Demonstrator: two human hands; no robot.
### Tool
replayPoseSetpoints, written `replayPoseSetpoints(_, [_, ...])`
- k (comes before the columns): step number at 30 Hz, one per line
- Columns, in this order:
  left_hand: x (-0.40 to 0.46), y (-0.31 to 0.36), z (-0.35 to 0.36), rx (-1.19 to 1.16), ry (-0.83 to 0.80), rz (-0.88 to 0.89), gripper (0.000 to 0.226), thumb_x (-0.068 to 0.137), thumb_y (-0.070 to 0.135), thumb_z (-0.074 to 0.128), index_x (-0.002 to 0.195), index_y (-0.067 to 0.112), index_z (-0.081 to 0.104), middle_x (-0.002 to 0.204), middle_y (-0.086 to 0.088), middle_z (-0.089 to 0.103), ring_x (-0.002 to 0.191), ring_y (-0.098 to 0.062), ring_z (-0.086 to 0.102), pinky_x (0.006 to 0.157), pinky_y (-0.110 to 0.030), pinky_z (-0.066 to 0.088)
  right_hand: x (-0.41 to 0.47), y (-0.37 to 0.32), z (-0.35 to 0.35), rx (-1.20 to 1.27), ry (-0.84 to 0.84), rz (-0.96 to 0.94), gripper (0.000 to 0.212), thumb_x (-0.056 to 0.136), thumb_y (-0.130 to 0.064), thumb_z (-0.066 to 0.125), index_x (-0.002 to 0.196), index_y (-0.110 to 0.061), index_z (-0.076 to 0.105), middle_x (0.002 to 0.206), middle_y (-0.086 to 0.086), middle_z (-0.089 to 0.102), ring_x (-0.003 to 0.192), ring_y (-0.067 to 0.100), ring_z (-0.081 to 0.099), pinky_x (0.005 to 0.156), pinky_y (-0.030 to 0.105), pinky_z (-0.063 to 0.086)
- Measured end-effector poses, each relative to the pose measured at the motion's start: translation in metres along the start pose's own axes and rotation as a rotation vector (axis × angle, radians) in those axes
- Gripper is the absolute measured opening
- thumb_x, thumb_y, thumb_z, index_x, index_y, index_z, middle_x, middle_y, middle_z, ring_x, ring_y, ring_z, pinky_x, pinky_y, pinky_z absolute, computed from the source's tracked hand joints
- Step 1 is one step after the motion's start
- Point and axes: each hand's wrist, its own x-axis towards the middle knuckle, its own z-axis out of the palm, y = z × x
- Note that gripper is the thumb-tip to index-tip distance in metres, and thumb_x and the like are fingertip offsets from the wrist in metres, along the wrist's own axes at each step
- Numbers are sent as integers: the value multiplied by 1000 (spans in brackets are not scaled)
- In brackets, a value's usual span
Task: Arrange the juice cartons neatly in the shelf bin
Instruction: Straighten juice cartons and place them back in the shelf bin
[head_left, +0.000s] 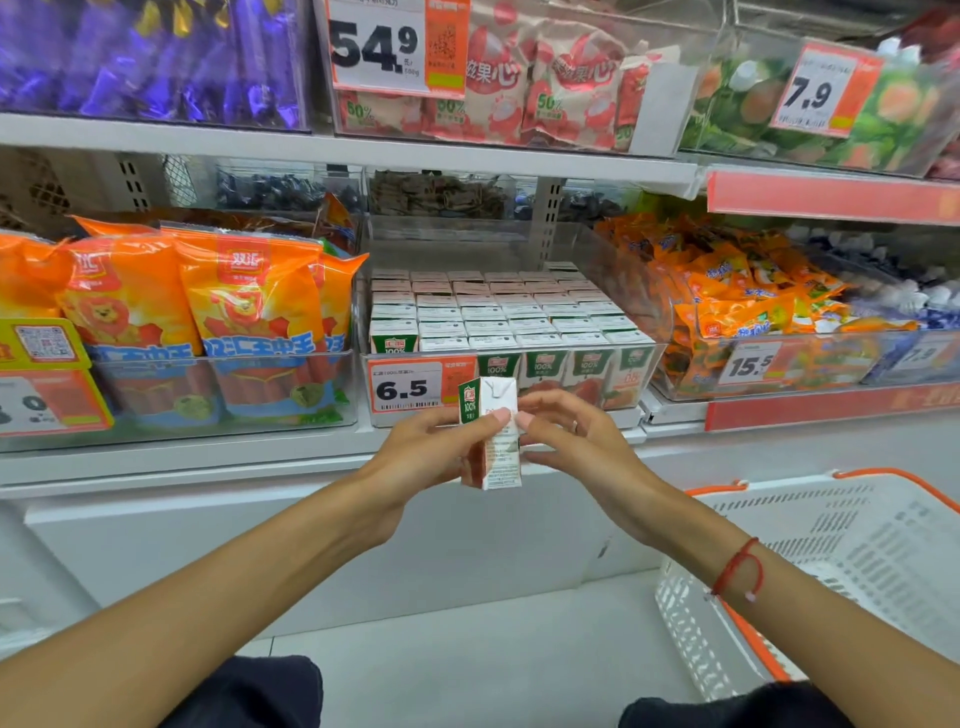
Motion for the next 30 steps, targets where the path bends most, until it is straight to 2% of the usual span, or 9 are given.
replayPoseSetpoints(2, [-1, 3, 2, -13, -18, 30, 32, 84, 43, 70, 112, 26, 70, 97, 10, 76, 92, -4, 71, 78, -17, 54, -1, -3, -1, 96, -83, 83, 23, 97, -18, 57, 119, -15, 60, 109, 5, 71, 88, 7, 71, 74, 19, 55])
replayPoseSetpoints(4, [-1, 5, 2, -14, 0, 61, 34, 82, 44, 71, 111, 27, 70, 98, 10, 76, 93, -4, 70, 79, -18, 55, -3, -6, -4, 90, -200, 107, 29, 100, -18, 51, 128, -19, 57, 115, 2, 71, 101, 12, 69, 84, 24, 54])
replayPoseSetpoints(6, [-1, 7, 1, -41, 7, 72, 34, 82, 44, 72, 110, 26, 70, 97, 9, 76, 90, -4, 71, 70, -14, 55, -5, -7, -5, 33, -286, 93, 38, 100, -16, 50, 137, -22, 51, 122, 3, 68, 113, 16, 64, 100, 33, 49])
replayPoseSetpoints(9, [-4, 10, -3, -62, -14, 87, 35, 82, 47, 70, 111, 27, 69, 100, 10, 75, 90, -1, 70, 65, -10, 52, -8, -7, -3, 1, -298, 82, 45, 98, -15, 54, 141, -27, 46, 126, 5, 66, 119, 17, 60, 107, 38, 45])
replayPoseSetpoints(15, [-6, 7, -2, -76, 60, 147, 12, 87, 43, 66, 95, 34, 69, 90, 13, 76, 82, 3, 70, 57, -9, 51, -10, -5, 1, -104, -165, 16, 44, 90, -30, 67, 130, -38, 54, 116, -7, 68, 108, 5, 63, 95, 27, 52])
replayPoseSetpoints(19, [-2, 1, 1, -91, 136, 158, 7, 85, 37, 70, 91, 36, 66, 94, 10, 74, 79, 1, 71, 58, -13, 53, -9, -2, 6, -255, 3, -23, 56, 78, -36, 79, 130, -33, 56, 104, -13, 64, 85, -6, 64, 64, 8, 48])
replayPoseSetpoints(22, [-1, -1, 2, -80, 114, 123, 11, 84, 31, 73, 93, 33, 68, 90, 12, 74, 75, 1, 71, 55, -13, 52, -8, 1, 9, -382, 67, -87, 63, 71, -37, 84, 125, -33, 53, 97, -13, 57, 76, 0, 60, 55, 6, 44])
replayPoseSetpoints(26, [-2, 2, -6, -81, -5, 87, 24, 90, 20, 67, 114, 23, 68, 97, 5, 76, 84, -9, 73, 61, -15, 55, -4, 3, 4, -336, 14, -54, 43, 83, -39, 73, 121, -34, 55, 103, -7, 59, 90, 8, 62, 71, 15, 52])
replayPoseSetpoints(30, [-3, 7, -13, 23, -54, 151, 26, 88, 21, 70, 109, 36, 64, 98, 13, 74, 87, 1, 70, 63, -11, 53, -1, -1, -5, -174, 8, -46, 19, 91, -38, 61, 109, -32, 62, 115, -1, 64, 106, 14, 65, 89, 31, 56])
